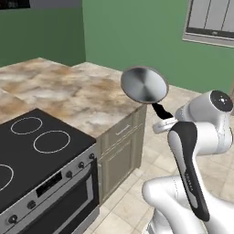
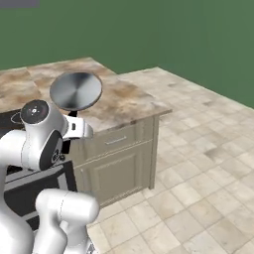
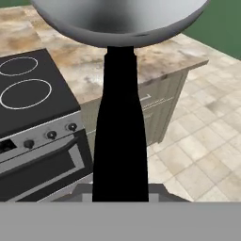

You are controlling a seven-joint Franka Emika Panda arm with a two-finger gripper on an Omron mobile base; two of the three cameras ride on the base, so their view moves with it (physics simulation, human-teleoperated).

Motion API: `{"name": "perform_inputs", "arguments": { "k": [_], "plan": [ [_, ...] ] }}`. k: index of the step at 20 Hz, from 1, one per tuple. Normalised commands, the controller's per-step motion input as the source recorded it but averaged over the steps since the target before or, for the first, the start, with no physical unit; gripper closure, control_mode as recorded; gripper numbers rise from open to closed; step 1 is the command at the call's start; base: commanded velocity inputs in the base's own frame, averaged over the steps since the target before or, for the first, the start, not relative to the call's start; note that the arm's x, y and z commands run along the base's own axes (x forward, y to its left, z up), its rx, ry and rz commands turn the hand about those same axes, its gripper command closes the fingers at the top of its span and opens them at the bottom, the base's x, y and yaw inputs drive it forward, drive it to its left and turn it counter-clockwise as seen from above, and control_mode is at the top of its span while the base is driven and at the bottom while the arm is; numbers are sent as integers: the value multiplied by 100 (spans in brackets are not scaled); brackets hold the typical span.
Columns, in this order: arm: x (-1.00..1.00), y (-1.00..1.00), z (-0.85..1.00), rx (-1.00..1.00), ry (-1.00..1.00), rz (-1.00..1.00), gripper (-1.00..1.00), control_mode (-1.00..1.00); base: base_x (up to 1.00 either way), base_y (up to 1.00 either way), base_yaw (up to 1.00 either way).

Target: Move the pot and pan from the stove into the sink.

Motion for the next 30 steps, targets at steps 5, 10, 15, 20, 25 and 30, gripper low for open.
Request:
{"name": "perform_inputs", "arguments": {
  "k": [5,10,15,20,25,30],
  "plan": [
    [0,0,0,0,0,0,100,100,0,-4,-50],
    [0,0,0,0,0,0,100,100,0,-5,-50],
    [0,0,0,0,0,0,100,100,0,-7,-50],
    [0,0,0,0,0,0,100,100,0,-8,-49],
    [0,0,0,0,0,0,100,100,0,-10,-48],
    [0,0,0,0,0,0,100,100,0,-11,-47]
  ]
}}
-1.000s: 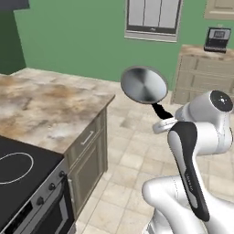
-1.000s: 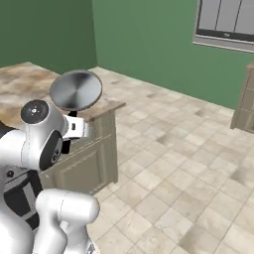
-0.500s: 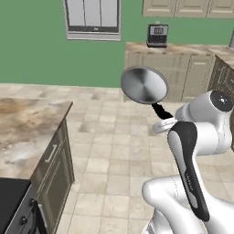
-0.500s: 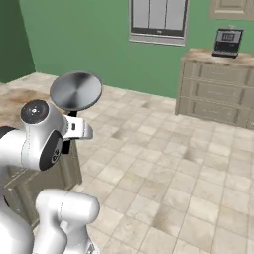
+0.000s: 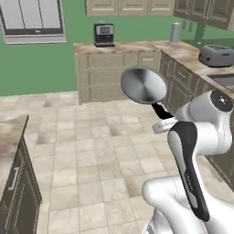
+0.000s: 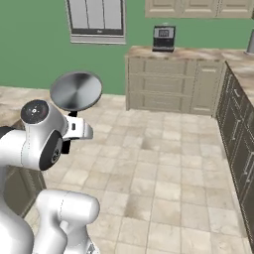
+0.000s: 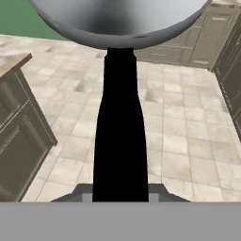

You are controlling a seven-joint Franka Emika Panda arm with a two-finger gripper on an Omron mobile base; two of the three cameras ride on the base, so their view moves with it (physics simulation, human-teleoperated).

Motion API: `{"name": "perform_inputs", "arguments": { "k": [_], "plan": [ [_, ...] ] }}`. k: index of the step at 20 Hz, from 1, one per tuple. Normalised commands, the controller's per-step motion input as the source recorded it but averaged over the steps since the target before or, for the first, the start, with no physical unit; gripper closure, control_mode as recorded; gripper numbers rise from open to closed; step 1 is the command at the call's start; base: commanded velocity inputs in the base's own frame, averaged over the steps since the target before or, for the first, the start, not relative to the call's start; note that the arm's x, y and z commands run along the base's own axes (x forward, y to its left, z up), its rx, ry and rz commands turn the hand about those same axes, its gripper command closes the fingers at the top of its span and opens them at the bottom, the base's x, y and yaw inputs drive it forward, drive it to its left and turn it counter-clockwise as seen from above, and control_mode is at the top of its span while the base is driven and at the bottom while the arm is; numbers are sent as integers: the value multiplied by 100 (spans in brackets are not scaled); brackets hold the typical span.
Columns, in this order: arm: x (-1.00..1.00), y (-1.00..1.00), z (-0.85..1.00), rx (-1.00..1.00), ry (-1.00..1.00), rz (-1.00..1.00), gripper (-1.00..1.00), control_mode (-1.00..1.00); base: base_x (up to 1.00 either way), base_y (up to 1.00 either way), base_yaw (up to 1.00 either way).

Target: Move the pot and pan from the stove into the sink.

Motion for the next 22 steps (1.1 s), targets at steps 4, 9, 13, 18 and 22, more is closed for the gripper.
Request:
{"name": "perform_inputs", "arguments": {
  "k": [4,9,13,18,22],
  "plan": [
    [0,0,0,0,0,0,100,100,0,-10,-47],
    [0,0,0,0,0,0,100,100,0,-9,-46],
    [0,0,0,0,0,0,100,100,0,-9,-45],
    [0,0,0,0,0,0,100,100,0,-10,-43],
    [0,0,0,0,0,0,100,100,0,-11,-43]
  ]
}}
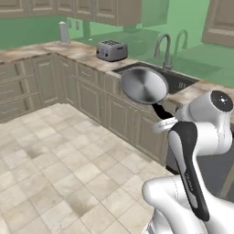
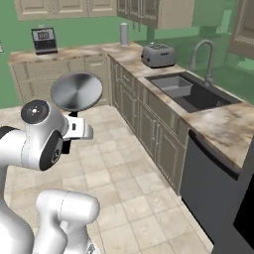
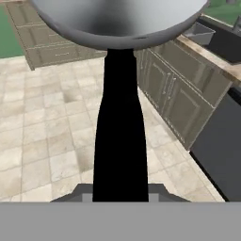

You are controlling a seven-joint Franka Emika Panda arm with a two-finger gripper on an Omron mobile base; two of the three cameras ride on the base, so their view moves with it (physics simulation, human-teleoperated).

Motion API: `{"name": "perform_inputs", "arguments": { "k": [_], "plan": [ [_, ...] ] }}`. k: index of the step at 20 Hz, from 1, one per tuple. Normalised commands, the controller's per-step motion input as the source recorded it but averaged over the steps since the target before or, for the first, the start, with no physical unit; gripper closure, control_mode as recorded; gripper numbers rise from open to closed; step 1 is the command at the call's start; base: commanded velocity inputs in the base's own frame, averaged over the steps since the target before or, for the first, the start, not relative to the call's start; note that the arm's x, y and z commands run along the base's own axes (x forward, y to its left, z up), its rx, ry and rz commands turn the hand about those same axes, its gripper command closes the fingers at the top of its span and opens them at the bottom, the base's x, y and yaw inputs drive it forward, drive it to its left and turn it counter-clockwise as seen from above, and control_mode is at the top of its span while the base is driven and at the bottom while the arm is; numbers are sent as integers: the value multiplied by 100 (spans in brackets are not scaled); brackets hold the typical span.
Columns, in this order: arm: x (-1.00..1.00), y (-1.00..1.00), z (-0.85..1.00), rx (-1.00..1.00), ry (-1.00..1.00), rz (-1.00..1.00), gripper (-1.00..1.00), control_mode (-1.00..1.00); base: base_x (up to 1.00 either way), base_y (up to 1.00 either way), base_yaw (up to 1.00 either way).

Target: Move the pot and pan from the stove into the sink.

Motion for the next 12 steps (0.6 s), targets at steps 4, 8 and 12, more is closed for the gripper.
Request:
{"name": "perform_inputs", "arguments": {
  "k": [4,8,12],
  "plan": [
    [0,0,0,0,0,0,100,100,0,-11,-43],
    [0,0,0,0,0,0,100,100,0,-10,-43],
    [0,0,0,0,0,0,100,100,0,-8,-43]
  ]
}}
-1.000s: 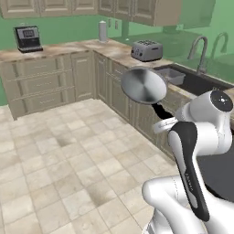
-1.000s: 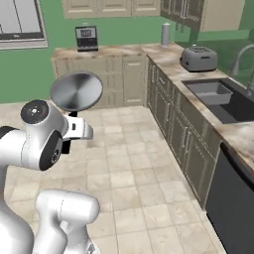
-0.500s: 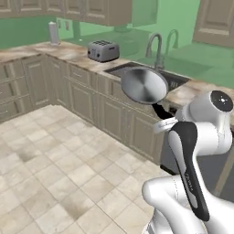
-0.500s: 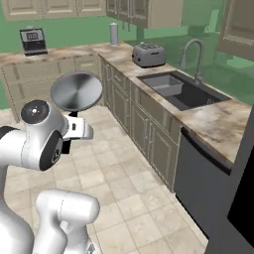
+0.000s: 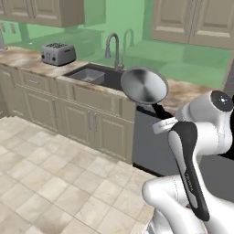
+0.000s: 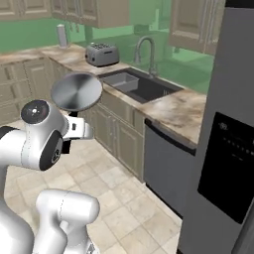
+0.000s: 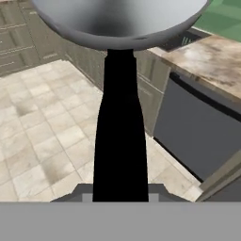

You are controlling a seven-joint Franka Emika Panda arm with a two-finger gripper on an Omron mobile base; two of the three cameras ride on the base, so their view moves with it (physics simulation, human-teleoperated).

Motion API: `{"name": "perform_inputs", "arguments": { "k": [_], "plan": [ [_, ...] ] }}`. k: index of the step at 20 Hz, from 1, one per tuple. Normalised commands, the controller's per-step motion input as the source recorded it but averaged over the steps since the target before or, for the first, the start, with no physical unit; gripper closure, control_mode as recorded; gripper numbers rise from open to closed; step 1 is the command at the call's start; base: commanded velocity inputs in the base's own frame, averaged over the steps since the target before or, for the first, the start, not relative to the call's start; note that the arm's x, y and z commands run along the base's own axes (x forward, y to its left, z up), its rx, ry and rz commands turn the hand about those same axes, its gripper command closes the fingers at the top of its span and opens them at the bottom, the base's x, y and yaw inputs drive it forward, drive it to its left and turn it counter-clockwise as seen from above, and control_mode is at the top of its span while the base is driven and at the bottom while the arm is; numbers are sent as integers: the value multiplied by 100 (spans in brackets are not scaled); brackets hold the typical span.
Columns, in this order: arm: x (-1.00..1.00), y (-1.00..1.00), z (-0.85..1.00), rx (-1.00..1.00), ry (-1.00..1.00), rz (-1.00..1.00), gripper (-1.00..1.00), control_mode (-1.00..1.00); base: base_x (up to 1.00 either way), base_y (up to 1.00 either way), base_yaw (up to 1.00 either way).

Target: Move the pot and pan from the stove into the sink.

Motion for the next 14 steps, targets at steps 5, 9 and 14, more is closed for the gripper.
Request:
{"name": "perform_inputs", "arguments": {
  "k": [5,9,14],
  "plan": [
    [0,0,0,0,0,0,100,100,0,-9,-42],
    [0,0,0,0,0,0,100,100,0,-12,-42],
    [0,0,0,0,0,0,100,100,0,-12,-40]
  ]
}}
